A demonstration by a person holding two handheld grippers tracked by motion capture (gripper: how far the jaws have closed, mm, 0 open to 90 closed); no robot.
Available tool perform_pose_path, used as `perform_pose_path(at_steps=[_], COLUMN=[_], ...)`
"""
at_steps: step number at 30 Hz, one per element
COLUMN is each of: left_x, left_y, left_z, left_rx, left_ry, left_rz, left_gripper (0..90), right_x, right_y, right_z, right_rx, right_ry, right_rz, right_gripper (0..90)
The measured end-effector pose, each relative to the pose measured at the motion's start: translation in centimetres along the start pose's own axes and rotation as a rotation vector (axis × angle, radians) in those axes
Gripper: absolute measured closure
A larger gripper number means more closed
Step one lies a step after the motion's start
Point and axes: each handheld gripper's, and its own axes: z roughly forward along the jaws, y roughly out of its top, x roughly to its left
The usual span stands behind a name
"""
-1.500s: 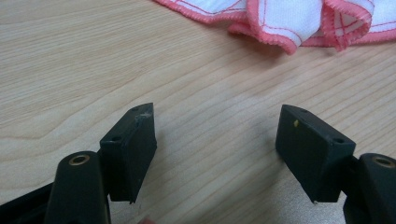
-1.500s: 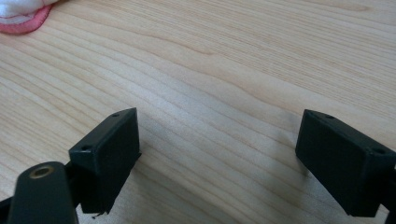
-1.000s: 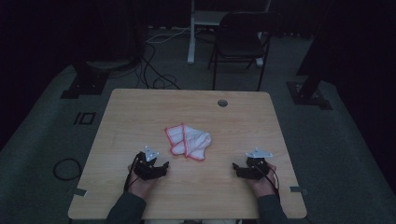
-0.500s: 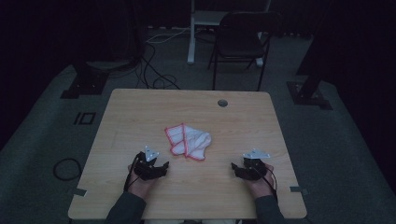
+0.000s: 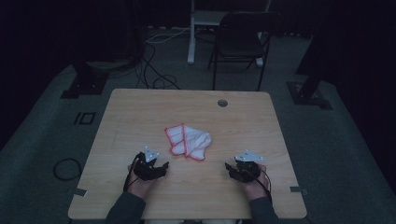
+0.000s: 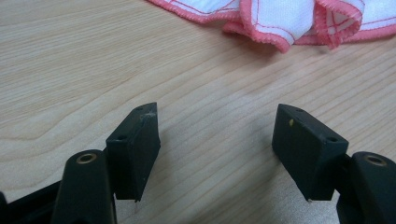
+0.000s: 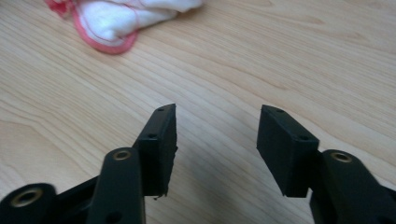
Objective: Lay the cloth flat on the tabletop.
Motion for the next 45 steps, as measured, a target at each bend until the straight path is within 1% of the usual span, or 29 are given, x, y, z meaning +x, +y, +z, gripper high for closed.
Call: perform_pose_path(at_steps=[2,6,10,15,21,26,30,34,37,40,45], left_x=[0.0,0.0,0.1,0.1,-0.1,-0.2,-0.3,-0.4,-0.5,-0.5,-0.7], left_y=[0.0,0.0,0.0,0.1,0.3,0.4,0.4,0.5,0.5,0.6,0.9], left_z=[0.0,0.0,-0.2,-0.3,-0.3,-0.3,-0.2,-0.1,-0.1,-0.1,0.1], left_rx=[0.0,0.0,0.005,0.012,0.02,0.023,0.02,0.021,0.02,0.024,0.029], left_ry=[-0.001,0.0,0.0,-0.003,-0.01,-0.011,-0.011,-0.01,-0.011,-0.012,-0.016], left_rz=[0.0,0.001,0.001,0.003,0.007,0.008,0.006,0.012,0.01,0.014,0.018], left_gripper=[33.7,34.2,40.0,45.9,51.4,53.1,53.4,53.8,54.3,55.0,56.8], right_x=[0.4,1.1,2.0,2.9,4.1,5.1,5.9,6.6,7.0,7.5,8.2], right_y=[0.2,0.8,1.3,2.0,3.0,3.7,4.3,4.6,4.8,5.0,5.6], right_z=[-0.1,-0.1,0.2,0.6,1.2,1.7,2.1,2.6,2.9,3.3,3.7], right_rx=[-0.01,-0.028,-0.029,-0.039,-0.059,-0.065,-0.07,-0.074,-0.075,-0.072,-0.074], right_ry=[0.007,0.036,0.067,0.089,0.116,0.132,0.142,0.155,0.162,0.164,0.155], right_rz=[-0.006,-0.018,-0.044,-0.067,-0.073,-0.081,-0.097,-0.103,-0.12,-0.131,-0.143], right_gripper=[51.6,55.8,59.6,62.1,62.0,62.4,63.2,64.0,65.8,65.5,61.0])
